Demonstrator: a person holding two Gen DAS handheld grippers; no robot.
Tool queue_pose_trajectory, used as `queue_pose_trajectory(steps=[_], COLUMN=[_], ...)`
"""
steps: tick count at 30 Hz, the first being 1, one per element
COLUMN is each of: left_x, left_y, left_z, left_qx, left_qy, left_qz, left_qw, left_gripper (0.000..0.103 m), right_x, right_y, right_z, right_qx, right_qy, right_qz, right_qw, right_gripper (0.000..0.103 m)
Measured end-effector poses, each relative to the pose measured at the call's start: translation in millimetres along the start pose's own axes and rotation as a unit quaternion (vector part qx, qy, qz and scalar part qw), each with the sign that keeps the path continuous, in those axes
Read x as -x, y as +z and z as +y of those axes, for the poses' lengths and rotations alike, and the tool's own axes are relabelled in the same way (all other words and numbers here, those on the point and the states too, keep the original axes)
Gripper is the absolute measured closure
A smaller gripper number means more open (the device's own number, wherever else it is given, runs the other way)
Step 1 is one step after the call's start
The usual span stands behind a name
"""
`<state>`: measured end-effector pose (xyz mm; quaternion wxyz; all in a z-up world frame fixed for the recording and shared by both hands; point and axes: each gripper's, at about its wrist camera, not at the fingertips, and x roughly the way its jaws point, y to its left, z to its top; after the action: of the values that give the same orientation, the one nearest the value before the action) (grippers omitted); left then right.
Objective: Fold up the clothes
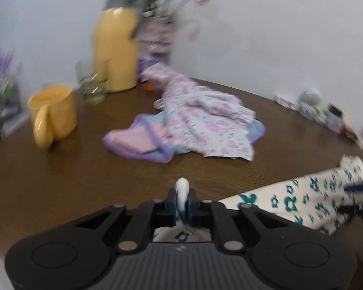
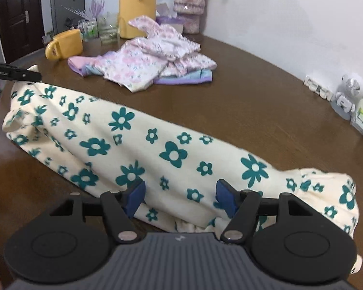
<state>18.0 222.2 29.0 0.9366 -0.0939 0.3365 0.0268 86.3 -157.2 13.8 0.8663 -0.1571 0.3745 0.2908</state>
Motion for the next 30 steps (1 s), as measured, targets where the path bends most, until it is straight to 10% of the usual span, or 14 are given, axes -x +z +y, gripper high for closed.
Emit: queue_pose_trajectory(steps=[7, 12, 18, 30], left_x=[19.2, 49.6, 20.8, -9.4], left_y=[-3.7, -10.7, -30.8, -47.4], left_z=[11.0, -16.7, -81.7, -79.9], left_qx=[-0.012, -0.097, -0.229, -0.229], left_qy=[0.029, -0.037, -0.071, -0.036], left_qz=[-0.028, -0.074, -0.024, 0.0], left_qw=[0.9991, 0.9919, 0.9705, 0.9728], left_gripper=[0.053, 0.069, 0.081, 0.081], right_x=[15.4, 17.7, 15.2, 2.1], right_y=[5.9, 9.8, 8.5, -26.3], right_z=[4.6, 5.5, 9.6, -46.4], right_qx=[-0.005, -0.012, -0.02, -0.079], right_qy=[0.005, 0.006, 0.023, 0.011], right_qz=[-0.025, -0.034, -0.037, -0.032], right_qw=[1.0, 0.999, 0.999, 0.996], right_gripper=[0.036, 0.035, 0.035, 0.037])
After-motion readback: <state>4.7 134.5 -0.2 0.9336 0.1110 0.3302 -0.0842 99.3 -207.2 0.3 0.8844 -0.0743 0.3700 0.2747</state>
